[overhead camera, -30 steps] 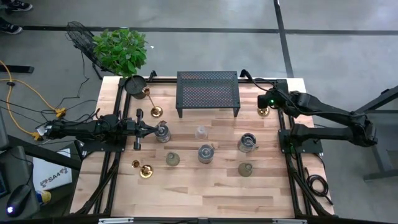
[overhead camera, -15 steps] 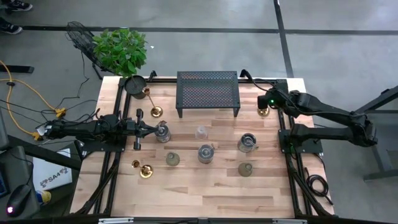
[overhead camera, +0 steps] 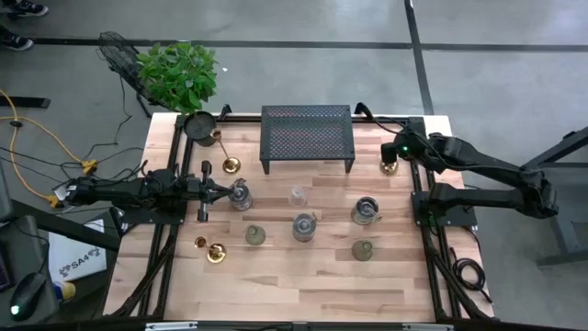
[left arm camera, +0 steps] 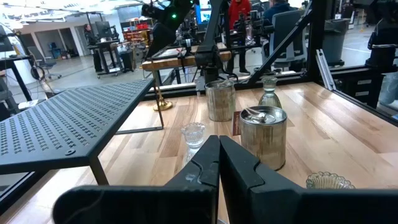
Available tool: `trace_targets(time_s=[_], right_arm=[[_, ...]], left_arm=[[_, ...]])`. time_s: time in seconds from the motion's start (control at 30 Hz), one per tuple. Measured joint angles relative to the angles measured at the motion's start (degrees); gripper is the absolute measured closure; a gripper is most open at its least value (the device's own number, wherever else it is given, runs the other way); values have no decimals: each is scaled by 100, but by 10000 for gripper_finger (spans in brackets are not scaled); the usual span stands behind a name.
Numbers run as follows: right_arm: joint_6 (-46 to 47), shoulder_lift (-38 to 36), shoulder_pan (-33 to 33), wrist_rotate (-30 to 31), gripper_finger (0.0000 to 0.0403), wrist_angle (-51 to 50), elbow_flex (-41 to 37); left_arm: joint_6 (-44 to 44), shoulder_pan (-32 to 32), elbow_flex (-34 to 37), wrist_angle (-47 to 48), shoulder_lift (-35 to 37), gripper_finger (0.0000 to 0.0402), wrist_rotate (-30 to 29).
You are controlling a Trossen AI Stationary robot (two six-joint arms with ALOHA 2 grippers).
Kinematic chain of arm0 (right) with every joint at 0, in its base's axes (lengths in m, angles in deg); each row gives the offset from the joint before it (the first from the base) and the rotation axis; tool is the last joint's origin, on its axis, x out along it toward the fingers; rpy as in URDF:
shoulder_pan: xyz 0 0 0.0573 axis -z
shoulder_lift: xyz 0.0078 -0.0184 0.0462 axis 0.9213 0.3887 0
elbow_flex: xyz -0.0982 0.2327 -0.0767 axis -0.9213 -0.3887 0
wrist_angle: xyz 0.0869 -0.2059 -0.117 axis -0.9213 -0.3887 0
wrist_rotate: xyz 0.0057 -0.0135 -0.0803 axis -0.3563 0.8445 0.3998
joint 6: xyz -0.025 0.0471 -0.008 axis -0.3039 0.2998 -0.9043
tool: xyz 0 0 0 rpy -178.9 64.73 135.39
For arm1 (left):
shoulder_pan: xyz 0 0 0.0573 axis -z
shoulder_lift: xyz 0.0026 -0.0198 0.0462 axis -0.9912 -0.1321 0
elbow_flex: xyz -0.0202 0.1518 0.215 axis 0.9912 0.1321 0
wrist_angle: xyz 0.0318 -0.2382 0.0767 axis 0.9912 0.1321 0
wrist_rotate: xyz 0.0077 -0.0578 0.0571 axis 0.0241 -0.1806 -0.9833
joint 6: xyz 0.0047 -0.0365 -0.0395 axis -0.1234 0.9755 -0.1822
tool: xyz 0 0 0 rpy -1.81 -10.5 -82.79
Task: Pick & Place candle stick holders
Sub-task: Put the top right gold candle holder on the shelf
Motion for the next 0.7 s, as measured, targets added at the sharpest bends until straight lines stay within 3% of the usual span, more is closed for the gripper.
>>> trace_targets(time_s=[0.33, 0.57, 0.7], right_arm=[[-863, -4, 118, -23, 398, 0, 965], [-1959, 205, 673, -447, 398, 168, 2013], [-2795, 547, 993, -996, 399, 464, 2586]], left_arm=[[1, 0, 0, 0, 0, 402, 0], [0, 0, 0, 1, 2, 402, 0], [0, 1, 0, -1, -1, 402, 0]])
